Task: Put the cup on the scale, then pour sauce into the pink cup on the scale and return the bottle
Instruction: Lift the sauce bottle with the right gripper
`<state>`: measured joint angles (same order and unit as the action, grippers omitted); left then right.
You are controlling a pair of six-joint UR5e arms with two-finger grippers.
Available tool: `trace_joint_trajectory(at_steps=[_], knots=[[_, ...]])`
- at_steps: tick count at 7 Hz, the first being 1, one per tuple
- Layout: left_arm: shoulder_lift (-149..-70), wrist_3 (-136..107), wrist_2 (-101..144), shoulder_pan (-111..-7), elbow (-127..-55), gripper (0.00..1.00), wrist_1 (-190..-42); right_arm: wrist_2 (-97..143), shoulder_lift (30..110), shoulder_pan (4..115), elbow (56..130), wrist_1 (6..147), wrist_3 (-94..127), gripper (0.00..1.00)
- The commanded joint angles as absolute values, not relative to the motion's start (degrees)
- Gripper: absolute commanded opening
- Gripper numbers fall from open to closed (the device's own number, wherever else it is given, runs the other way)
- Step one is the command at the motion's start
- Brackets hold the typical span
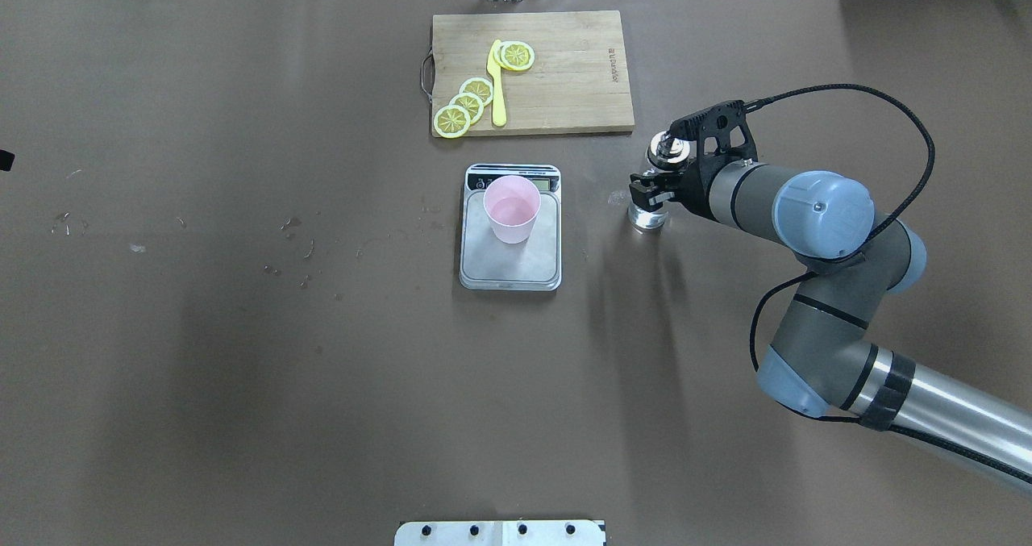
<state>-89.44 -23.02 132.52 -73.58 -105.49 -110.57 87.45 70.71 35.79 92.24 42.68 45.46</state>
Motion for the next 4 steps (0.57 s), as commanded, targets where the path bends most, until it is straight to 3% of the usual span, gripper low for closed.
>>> trace_joint_trajectory(at_steps=[1,2,4], knots=[[-89.47,-23.03,132.54,-73.56,-105.38,0.97,-110.57,87.45,70.75,35.86,92.02,42.71,45.7,0.16],[-89.47,-23.03,132.54,-73.56,-105.38,0.97,-110.57,87.54,70.75,35.86,92.11,42.71,45.7,0.02],[-89.47,-23.03,132.54,-73.56,-105.47,0.97,-110.57,87.54,70.75,35.86,92.37,43.5,45.7,0.0]])
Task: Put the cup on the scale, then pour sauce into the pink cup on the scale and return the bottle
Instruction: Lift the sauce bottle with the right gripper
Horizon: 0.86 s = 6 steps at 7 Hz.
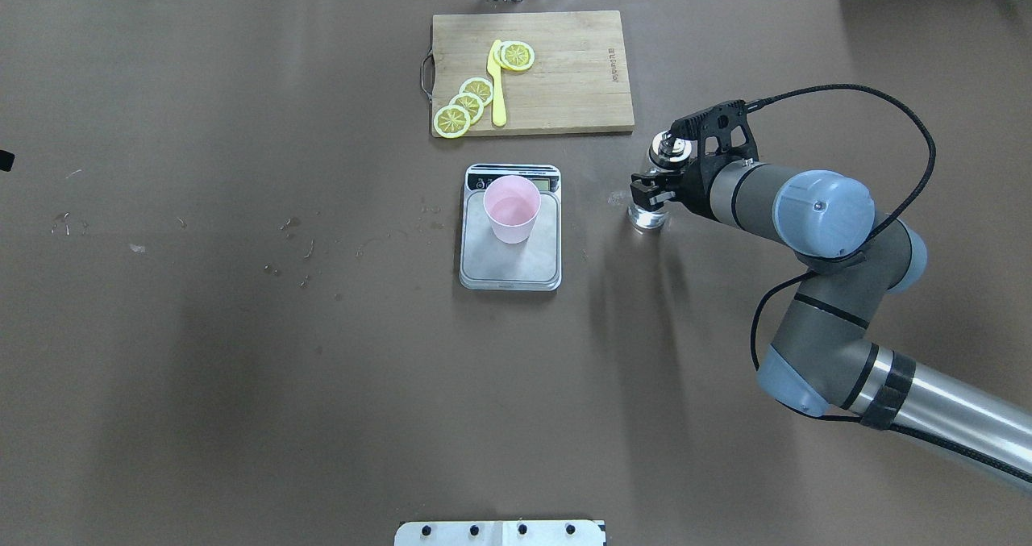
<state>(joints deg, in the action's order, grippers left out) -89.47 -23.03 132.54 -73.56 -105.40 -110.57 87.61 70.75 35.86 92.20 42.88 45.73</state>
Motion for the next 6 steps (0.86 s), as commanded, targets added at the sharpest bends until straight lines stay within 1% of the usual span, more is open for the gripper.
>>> trace_joint_trajectory(at_steps=[1,3,6], knots=[[-89.47,-23.03,132.54,-73.56,-105.47,0.97,-110.57,87.28,70.75,36.47,92.55,45.07,45.7,0.0],[-89.47,-23.03,132.63,-73.56,-105.56,0.97,-110.57,85.25,70.22,37.09,95.86,49.02,45.09,0.0],[-89.47,-23.03,132.63,-73.56,-105.56,0.97,-110.57,85.61,68.39,37.0,107.81,71.64,44.04,0.0]])
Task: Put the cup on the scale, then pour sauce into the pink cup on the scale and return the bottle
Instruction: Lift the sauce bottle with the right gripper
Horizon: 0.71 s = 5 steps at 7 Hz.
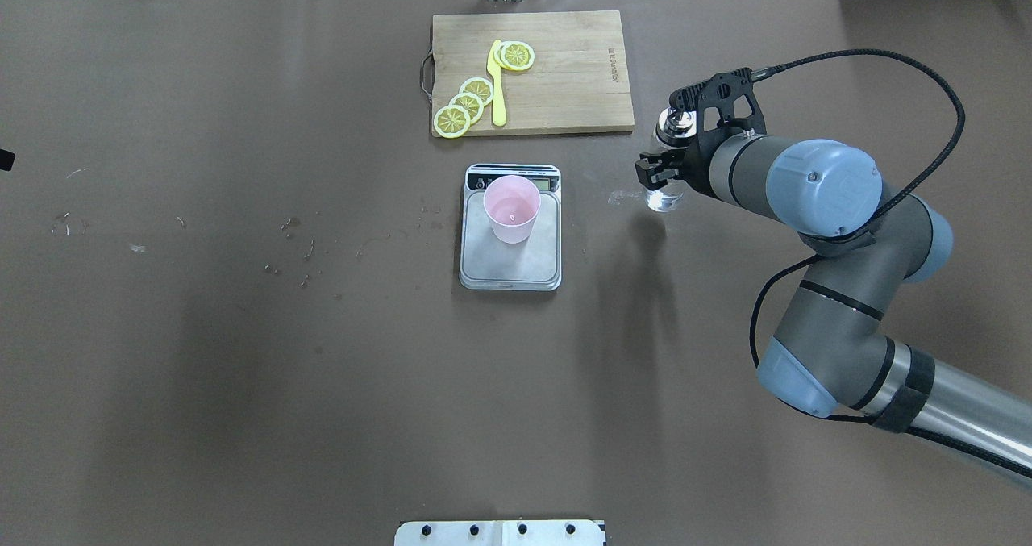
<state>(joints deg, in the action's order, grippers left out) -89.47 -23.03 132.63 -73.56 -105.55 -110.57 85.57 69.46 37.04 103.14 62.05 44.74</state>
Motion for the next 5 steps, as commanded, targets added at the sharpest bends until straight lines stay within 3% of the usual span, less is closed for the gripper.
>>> trace_joint_trajectory(at_steps=[1,5], knots=[[-89.47,-23.03,132.63,-73.56,-105.56,0.97,-110.57,85.17,66.81,37.26,110.45,80.16,38.99,0.0],[-89.39,-22.85,132.63,-73.65,-105.64,0.97,-110.57,77.8,58.9,32.88,113.99,104.82,35.07,0.0]])
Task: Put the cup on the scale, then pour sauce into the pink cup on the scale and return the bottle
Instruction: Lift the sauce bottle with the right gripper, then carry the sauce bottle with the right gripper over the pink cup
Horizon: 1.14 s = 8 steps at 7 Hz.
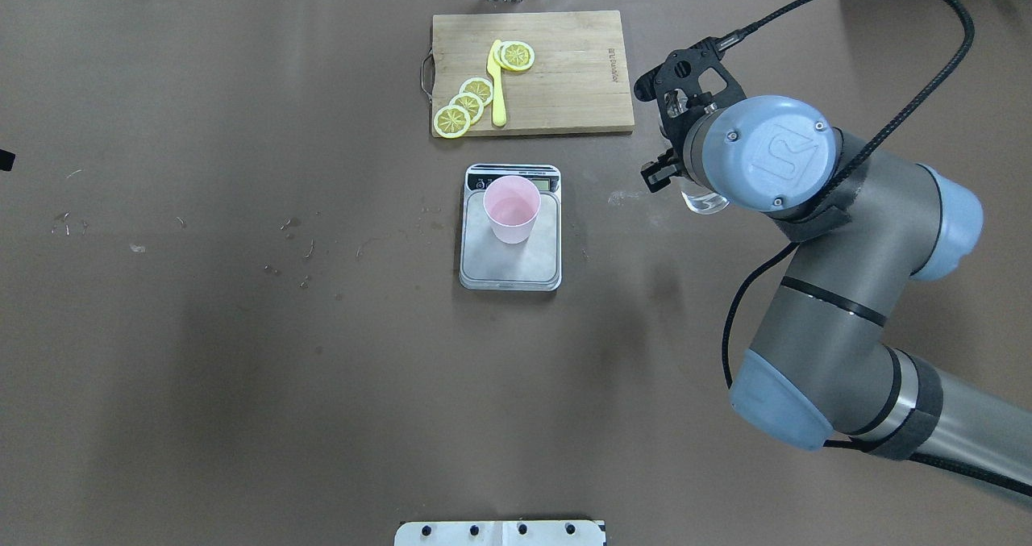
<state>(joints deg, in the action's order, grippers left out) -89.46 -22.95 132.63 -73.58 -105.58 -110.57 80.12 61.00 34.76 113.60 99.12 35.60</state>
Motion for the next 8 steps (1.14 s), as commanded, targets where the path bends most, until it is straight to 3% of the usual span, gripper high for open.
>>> trace_joint_trajectory(at_steps=[1,8], knots=[[-88.78,-22.07,132.71,-74.0,-105.3,0.97,-110.74,75.35,58.28,31.04,113.91,107.55,34.29,0.0],[-85.61,-8.17,138.34,-85.86,-97.04,0.97,-110.83,67.78,50.55,25.93,112.15,122.76,32.0,0.0]])
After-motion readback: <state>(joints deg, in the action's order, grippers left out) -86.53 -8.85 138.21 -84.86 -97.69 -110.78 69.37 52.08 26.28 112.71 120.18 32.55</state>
